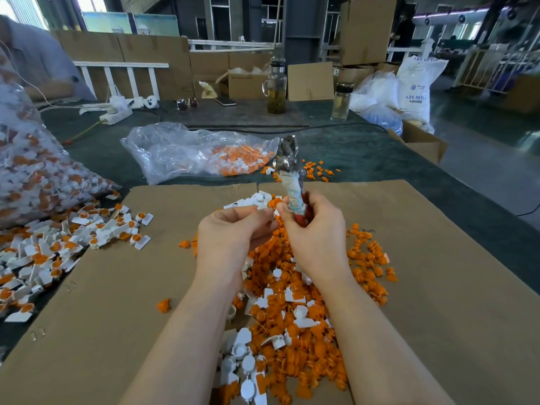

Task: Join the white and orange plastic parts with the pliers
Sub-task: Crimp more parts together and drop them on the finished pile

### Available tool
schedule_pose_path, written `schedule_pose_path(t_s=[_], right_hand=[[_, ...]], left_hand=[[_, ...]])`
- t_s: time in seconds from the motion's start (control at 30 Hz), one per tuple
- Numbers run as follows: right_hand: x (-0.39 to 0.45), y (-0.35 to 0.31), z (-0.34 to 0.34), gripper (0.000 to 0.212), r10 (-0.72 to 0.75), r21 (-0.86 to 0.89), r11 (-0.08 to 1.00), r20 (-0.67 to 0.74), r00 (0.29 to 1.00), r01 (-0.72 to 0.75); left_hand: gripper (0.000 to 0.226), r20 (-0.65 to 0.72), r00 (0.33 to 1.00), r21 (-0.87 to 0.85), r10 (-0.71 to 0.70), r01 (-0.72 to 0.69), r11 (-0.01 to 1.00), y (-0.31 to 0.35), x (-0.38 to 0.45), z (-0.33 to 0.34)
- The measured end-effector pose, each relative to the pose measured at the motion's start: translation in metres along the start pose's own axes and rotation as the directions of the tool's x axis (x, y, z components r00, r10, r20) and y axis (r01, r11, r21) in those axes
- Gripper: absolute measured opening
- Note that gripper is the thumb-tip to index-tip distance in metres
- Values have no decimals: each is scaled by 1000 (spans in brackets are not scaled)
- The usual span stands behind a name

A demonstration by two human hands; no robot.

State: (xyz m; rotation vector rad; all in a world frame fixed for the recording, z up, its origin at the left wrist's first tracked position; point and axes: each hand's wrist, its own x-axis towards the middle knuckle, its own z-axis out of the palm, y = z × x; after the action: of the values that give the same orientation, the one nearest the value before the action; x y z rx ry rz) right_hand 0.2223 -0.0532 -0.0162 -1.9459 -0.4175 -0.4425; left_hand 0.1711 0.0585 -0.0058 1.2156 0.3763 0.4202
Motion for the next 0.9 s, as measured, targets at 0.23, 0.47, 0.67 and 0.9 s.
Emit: schedule_pose_path(t_s=[0.23, 0.47, 0.67, 0.9], right_hand=[[-1, 1, 1, 14, -22, -19, 1000, -15, 1000, 22], [-1, -2, 0, 12, -52, -30, 998, -2, 999, 52], [0, -3, -1, 15, -77, -68, 995, 27, 997, 78], [2, -1, -4, 17, -91, -95, 990, 99, 991, 100]], left_hand=[[9, -10, 992, 106, 126, -125, 987, 1, -2, 3], [11, -25, 976, 245, 217, -204, 948, 1, 0, 3], [12, -48, 972, 292, 230, -206, 934, 2, -1, 3], [13, -84, 968, 366, 237, -191, 911, 1, 0, 4]])
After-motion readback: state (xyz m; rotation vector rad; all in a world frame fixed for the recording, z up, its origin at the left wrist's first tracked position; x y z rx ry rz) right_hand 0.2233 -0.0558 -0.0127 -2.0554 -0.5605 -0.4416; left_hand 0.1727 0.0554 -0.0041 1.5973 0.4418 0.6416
